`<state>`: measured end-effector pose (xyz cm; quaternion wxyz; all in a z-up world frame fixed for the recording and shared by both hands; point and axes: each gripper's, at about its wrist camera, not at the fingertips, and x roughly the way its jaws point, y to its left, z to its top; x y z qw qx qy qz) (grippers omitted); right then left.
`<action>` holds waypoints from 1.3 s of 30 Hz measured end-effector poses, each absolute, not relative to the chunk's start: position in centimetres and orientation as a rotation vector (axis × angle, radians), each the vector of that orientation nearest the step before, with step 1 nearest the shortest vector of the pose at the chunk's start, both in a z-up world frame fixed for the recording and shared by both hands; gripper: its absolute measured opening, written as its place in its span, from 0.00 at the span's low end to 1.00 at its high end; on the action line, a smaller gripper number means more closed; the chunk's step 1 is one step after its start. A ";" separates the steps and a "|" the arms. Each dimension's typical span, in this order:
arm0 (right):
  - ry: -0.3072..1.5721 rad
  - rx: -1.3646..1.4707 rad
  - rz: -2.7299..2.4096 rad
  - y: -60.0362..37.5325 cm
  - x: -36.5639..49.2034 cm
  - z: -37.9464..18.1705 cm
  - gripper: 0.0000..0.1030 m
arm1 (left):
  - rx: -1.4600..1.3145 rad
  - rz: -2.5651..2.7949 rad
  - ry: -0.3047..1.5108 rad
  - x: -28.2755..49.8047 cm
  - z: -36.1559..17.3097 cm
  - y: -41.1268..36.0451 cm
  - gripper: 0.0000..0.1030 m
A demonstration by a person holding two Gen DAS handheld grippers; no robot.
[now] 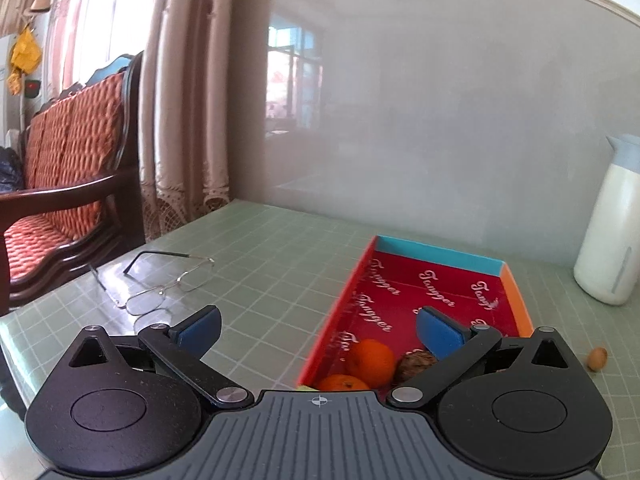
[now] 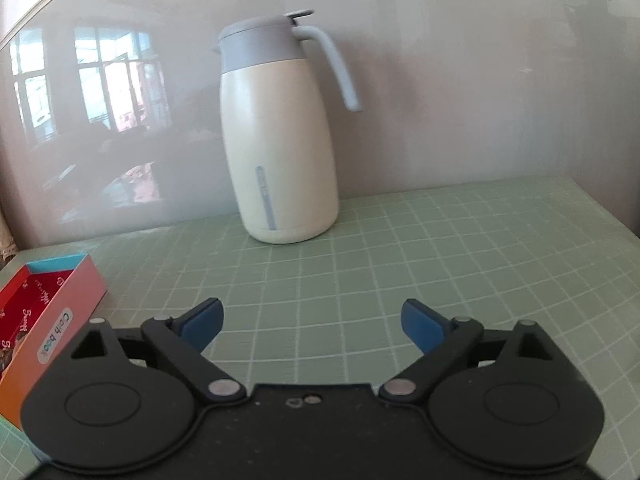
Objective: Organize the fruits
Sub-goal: 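Withdraw the left gripper and move the right gripper to the tan nut, then grasp the small tan nut with the right gripper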
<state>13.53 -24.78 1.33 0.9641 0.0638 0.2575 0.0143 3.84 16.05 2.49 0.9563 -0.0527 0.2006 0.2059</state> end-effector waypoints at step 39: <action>0.678 -0.079 0.196 -11.7 18.8 -3.1 0.27 | -0.187 0.545 0.460 1.8 0.3 24.2 1.00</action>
